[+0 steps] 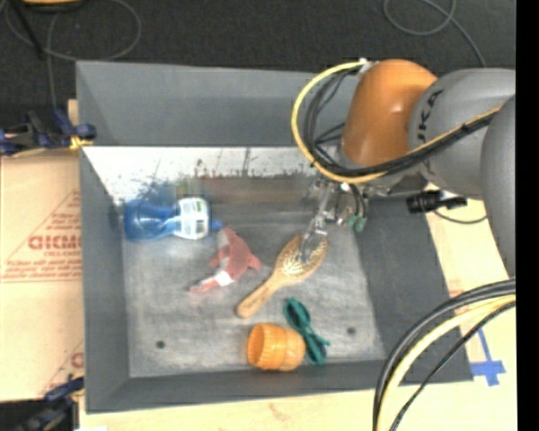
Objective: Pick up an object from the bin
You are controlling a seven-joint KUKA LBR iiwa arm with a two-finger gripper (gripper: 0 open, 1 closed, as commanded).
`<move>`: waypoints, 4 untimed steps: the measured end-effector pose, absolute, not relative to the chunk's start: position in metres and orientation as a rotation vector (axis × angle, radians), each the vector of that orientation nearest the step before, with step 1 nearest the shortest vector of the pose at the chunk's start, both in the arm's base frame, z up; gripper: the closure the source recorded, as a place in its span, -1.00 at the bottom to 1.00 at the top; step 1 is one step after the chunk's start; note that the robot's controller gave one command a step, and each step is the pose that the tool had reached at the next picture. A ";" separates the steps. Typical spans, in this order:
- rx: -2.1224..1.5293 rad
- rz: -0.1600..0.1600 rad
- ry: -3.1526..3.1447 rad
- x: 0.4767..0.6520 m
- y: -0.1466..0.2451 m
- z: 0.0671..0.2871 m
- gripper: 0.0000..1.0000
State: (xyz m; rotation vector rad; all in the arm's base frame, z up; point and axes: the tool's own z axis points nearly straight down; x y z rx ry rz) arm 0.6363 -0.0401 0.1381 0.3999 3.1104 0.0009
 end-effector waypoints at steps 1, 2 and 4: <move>-0.257 -0.003 3.107 0.610 -0.054 0.079 1.00; -0.256 -0.002 3.107 0.610 -0.054 0.079 1.00; -0.248 -0.001 3.121 0.622 -0.055 0.145 1.00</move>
Offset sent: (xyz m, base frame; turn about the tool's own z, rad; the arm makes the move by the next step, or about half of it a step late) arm 0.0000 0.0000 0.0000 0.0000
